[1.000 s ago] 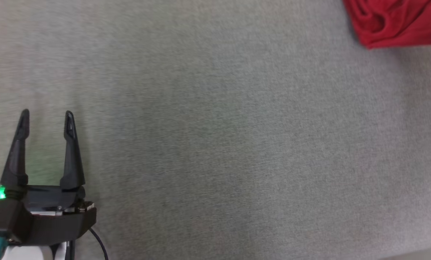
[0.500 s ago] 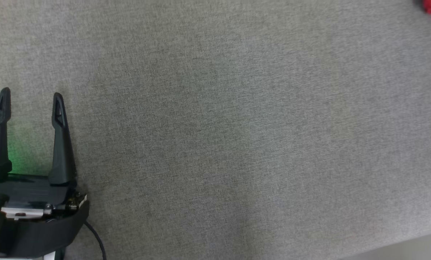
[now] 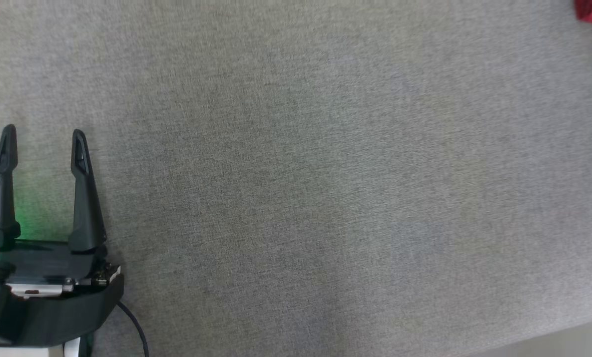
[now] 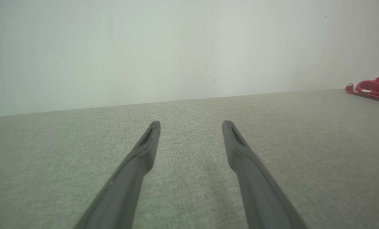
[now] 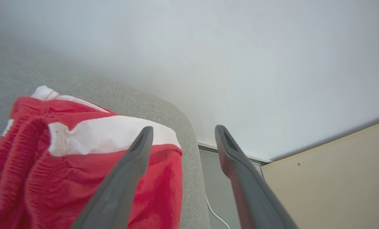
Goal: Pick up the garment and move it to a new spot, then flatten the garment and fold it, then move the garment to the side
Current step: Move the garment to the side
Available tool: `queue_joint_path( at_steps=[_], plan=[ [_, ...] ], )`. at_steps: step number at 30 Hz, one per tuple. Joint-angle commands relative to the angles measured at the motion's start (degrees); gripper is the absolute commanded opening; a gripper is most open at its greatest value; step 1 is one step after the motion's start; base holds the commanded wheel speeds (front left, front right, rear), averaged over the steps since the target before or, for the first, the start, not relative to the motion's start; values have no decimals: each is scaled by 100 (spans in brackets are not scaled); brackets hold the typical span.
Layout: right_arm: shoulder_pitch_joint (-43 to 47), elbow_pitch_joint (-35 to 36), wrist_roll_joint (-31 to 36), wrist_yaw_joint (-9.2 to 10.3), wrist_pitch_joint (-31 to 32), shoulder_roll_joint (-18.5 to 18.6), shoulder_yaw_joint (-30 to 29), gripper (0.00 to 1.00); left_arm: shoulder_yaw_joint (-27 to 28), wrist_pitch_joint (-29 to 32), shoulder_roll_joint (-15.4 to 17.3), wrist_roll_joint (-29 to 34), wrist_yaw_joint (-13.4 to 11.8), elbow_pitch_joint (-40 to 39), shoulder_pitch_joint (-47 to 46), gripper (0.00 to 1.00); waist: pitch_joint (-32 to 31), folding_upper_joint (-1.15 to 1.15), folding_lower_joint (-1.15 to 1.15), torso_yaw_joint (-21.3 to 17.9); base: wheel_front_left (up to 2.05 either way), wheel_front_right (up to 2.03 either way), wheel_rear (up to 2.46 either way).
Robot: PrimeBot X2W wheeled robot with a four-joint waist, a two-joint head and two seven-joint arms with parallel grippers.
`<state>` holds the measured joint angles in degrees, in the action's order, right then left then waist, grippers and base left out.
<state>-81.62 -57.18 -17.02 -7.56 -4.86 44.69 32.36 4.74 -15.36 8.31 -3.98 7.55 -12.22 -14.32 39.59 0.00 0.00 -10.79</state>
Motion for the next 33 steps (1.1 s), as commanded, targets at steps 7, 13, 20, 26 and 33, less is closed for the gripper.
queue_joint_path(
  at_steps=[7, 13, 20, 26, 33],
  plan=[
    [483, 11, -190, 15, -651, -540, -526, 100, 162, 23, -109, -96, -32, 265, 277, 100, -703, 0, 0, 54, 0, 0, 0],
    [1185, 237, -148, 15, -983, -1052, -914, 100, 279, 15, -219, -144, -33, 463, 510, 100, -1356, 0, 0, 154, 0, 0, 0],
    [2319, 873, -26, 15, -1034, -1622, -1525, 100, 324, 14, -345, -165, -30, 784, 877, 100, -2113, 0, 0, 335, 0, 0, 0],
    [3468, 1642, 237, 15, -1027, -2150, -2035, 100, 322, 14, -425, -213, -26, 1055, 1116, 100, -2631, 0, 0, 537, 0, 0, 0],
    [4679, 2474, 332, 15, -1027, -2677, -2401, 100, 307, 14, -477, -230, -20, 1275, 1348, 100, -3067, 0, 0, 730, 0, 0, 0]
  ],
)
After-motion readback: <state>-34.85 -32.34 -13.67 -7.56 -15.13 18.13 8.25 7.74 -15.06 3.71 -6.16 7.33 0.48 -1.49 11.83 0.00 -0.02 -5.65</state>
